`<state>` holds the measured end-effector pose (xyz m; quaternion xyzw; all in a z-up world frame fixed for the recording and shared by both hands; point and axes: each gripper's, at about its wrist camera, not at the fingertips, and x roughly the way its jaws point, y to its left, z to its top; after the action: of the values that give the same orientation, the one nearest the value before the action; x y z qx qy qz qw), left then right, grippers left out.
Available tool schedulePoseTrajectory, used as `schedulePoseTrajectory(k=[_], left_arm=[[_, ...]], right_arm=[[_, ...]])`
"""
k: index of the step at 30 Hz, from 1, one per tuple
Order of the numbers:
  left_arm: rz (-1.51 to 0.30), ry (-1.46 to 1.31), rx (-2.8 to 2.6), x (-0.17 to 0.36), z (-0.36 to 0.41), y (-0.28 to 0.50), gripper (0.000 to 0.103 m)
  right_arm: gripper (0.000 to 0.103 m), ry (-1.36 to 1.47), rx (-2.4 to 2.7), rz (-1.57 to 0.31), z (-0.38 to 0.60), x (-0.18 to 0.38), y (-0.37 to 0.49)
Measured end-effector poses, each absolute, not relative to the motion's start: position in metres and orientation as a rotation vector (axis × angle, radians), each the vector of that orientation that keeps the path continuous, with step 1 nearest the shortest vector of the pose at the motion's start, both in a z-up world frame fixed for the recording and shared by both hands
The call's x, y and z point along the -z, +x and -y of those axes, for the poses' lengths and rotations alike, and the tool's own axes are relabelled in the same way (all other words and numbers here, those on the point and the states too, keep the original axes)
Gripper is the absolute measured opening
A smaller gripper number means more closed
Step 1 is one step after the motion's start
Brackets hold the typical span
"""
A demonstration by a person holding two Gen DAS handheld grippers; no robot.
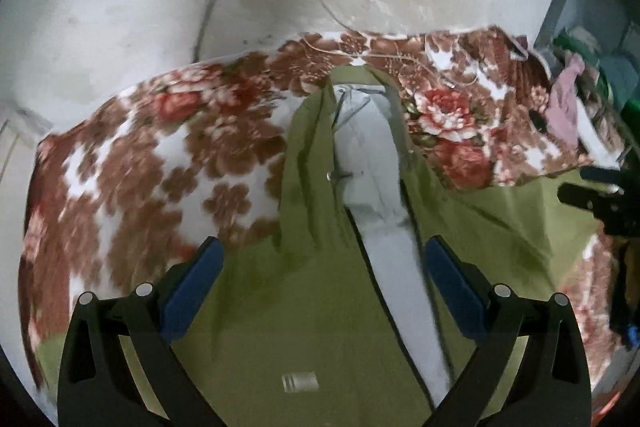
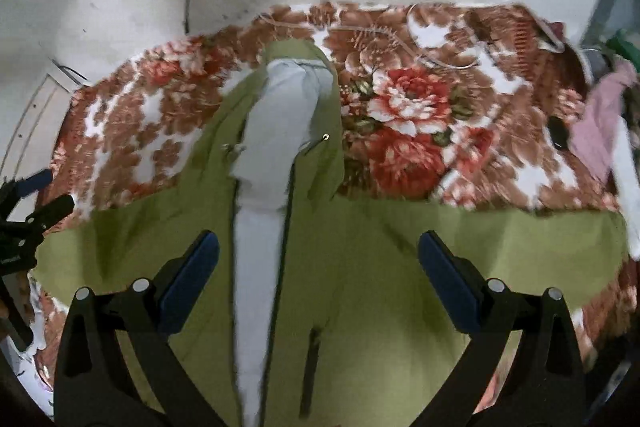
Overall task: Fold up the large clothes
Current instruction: 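Grasp the jacket's front edges near the zipper with both grippers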
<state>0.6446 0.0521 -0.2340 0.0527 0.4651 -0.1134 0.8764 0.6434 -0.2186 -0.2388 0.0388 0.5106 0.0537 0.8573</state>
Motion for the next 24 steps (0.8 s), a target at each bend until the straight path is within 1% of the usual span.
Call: schedulePoseTrajectory(k=[3, 7, 11, 16, 17, 19, 21, 22, 23, 24], left_arm=[[-1.004, 0.118, 0.227, 0.28, -0.05, 0.705, 0.098], [-1.042, 0.044, 0.273, 0.319, -0.053, 0.764, 0.098], [-1.051, 0.055, 0.337, 0.352, -0.048, 0.826, 0.098], [-1.062, 0.034, 0.374, 0.384, -0.045, 0.911, 0.098], [-1.084, 0.025, 0.38, 0.393, -0.043, 0.929, 0.098], [-1.098, 0.033, 0.381, 0.404, -0.039, 0.956, 0.098], [-1.133, 0.056, 0.406, 0.418, -0.028, 0.982, 0.098], [-1.157, 0.072, 0.407, 0.426, -0.024, 0.989, 0.096], [-1.191, 0.088, 0.403, 0.435, -0.019, 0.997, 0.089], [-1.223, 0.088, 0.412, 0.442, -0.017, 1.001, 0.082]], right_arm=[[0.098, 0.023, -0.108, -1.092, 0.221, 0.276, 0.695], [0.098, 0.017, -0.154, -1.093, 0.218, 0.315, 0.758], [0.098, 0.025, -0.194, -1.083, 0.217, 0.352, 0.826], [0.097, 0.021, -0.241, -1.065, 0.215, 0.384, 0.895], [0.096, 0.02, -0.253, -1.058, 0.214, 0.391, 0.913], [0.086, 0.007, -0.251, -1.06, 0.212, 0.401, 0.938], [0.085, 0.009, -0.26, -1.075, 0.209, 0.413, 0.961], [0.084, 0.021, -0.264, -1.086, 0.208, 0.419, 0.968], [0.084, 0.034, -0.272, -1.097, 0.206, 0.425, 0.974], [0.075, 0.04, -0.285, -1.105, 0.203, 0.43, 0.978]])
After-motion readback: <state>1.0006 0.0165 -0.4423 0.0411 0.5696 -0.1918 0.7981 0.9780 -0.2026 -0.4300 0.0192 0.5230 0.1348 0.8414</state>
